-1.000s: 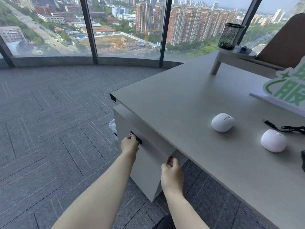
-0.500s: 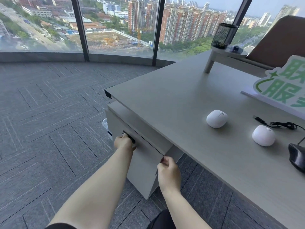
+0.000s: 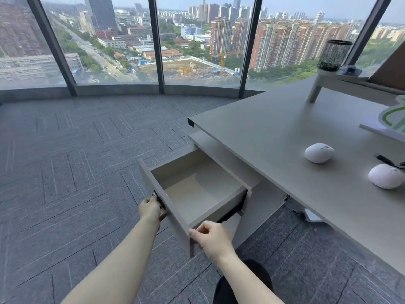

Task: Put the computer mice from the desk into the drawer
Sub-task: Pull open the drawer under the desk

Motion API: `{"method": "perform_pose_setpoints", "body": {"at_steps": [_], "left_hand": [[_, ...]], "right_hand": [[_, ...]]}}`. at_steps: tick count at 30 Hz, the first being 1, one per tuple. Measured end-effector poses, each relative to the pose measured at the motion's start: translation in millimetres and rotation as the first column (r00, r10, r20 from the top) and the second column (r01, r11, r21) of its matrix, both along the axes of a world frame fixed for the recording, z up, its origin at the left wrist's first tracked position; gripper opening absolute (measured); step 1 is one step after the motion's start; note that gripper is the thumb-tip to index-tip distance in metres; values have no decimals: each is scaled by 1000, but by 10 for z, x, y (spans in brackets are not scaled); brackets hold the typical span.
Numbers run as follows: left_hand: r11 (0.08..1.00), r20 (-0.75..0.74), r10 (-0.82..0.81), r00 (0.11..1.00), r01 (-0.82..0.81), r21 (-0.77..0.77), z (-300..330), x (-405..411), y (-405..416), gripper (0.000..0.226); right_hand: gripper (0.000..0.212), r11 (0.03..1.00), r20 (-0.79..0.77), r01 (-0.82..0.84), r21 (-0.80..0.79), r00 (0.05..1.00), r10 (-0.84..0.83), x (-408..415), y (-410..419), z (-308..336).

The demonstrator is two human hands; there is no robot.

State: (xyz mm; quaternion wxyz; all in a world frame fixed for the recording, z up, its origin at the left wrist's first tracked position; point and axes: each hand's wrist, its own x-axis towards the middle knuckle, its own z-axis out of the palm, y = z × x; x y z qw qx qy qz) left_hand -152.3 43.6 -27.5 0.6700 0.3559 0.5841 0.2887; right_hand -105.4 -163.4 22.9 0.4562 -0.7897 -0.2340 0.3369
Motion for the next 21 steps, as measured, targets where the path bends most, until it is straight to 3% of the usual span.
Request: {"method": "perform_pose_setpoints", "body": {"at_steps": [9, 17, 19, 21], "left_hand": [[999, -8, 45, 999, -45, 20, 34, -826, 92, 13], [1000, -22, 8, 1000, -8, 11, 55, -1110, 111, 18], [1000, -115, -8, 993, 9, 12, 134, -1129, 107, 27], [988, -311, 30, 950, 20, 156, 241, -1097, 150, 45]], "right_hand": [[32, 978, 51, -206, -39, 977, 208, -607, 189, -61], [29, 962, 55, -270, -39, 961, 272, -813, 243, -37], [30, 961, 38, -275, -27, 961, 276, -795, 207, 9], [33, 971, 47, -238, 7, 970, 237, -713, 147, 132]]}}
